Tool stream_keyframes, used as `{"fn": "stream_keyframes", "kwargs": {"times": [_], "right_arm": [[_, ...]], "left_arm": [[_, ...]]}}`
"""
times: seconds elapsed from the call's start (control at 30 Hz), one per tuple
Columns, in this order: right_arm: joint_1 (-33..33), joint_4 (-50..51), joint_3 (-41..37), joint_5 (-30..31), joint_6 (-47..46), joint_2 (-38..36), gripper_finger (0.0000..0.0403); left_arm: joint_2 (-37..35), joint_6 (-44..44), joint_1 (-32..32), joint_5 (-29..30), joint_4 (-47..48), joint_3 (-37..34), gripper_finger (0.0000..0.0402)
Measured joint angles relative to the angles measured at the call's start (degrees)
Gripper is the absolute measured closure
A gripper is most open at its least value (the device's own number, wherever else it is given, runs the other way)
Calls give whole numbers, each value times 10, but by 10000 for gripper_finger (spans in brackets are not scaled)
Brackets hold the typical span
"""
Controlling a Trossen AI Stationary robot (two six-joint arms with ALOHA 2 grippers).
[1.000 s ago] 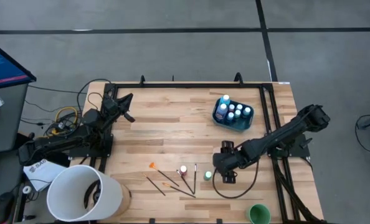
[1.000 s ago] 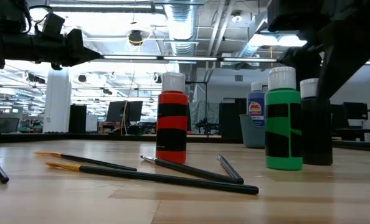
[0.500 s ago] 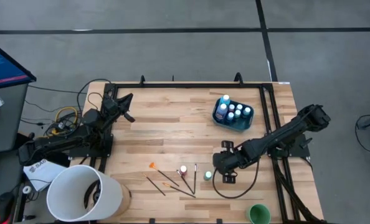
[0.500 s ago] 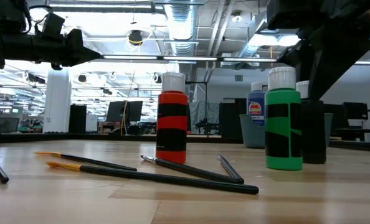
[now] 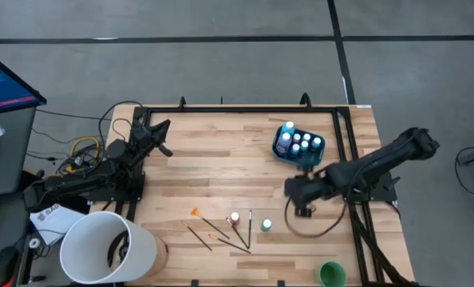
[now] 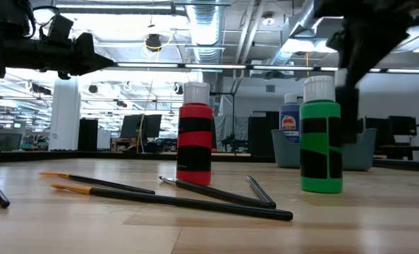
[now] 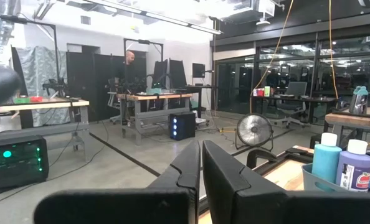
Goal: Pick & Place Paint Supplies
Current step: Put the small black paint bottle into the blue bin
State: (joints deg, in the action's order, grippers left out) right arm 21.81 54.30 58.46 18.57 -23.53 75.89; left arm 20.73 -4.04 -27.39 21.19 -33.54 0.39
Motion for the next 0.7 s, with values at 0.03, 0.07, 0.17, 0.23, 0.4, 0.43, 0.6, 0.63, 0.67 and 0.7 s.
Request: {"fn": "stream_keyframes", "kwargs": {"times": [0.03,0.07,0.17,0.23,0.4,0.43,0.6,0.63,0.67,0.7], "right_arm": [[-10,19,0,9,-4,-22,295],[-21,38,0,19,-11,-44,295],[-61,93,0,61,-49,-105,295],[-91,126,0,85,-84,-140,295],[-151,149,-12,104,-155,-197,294],[-161,149,-18,106,-164,-203,293],[-199,156,-45,115,-184,-205,294],[-206,155,-51,115,-184,-204,294],[-211,155,-58,116,-184,-204,294],[-216,154,-65,115,-184,-203,293]], "left_arm": [[0,0,0,0,0,0,394],[0,0,0,0,0,0,394],[0,0,0,0,0,0,394],[0,0,0,0,0,0,394],[0,0,0,0,0,0,394],[0,0,0,0,0,0,394],[0,0,0,0,0,0,394],[0,0,0,0,0,0,394],[0,0,0,0,0,0,394],[0,0,0,0,0,0,394]]}}
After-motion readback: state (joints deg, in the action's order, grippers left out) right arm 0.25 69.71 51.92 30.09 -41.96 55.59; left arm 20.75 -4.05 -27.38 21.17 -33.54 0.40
